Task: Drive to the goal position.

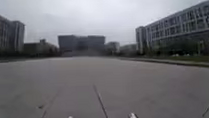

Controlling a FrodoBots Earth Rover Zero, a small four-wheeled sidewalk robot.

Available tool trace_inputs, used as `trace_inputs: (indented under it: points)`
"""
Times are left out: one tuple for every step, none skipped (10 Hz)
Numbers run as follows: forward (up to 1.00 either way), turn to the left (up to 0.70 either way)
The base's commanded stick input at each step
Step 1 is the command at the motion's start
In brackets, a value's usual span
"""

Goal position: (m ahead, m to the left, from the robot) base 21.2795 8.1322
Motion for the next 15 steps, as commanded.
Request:
trace_inputs:
  points:
    - [1.00,0.00]
    - [1.00,0.00]
    - [1.00,0.00]
    - [1.00,0.00]
    - [1.00,0.00]
    - [1.00,0.00]
    - [1.00,0.00]
    - [1.00,0.00]
    - [1.00,0.00]
    - [1.00,0.00]
    - [1.00,0.00]
    - [1.00,0.00]
    - [1.00,0.00]
    - [1.00,0.00]
    - [1.00,0.00]
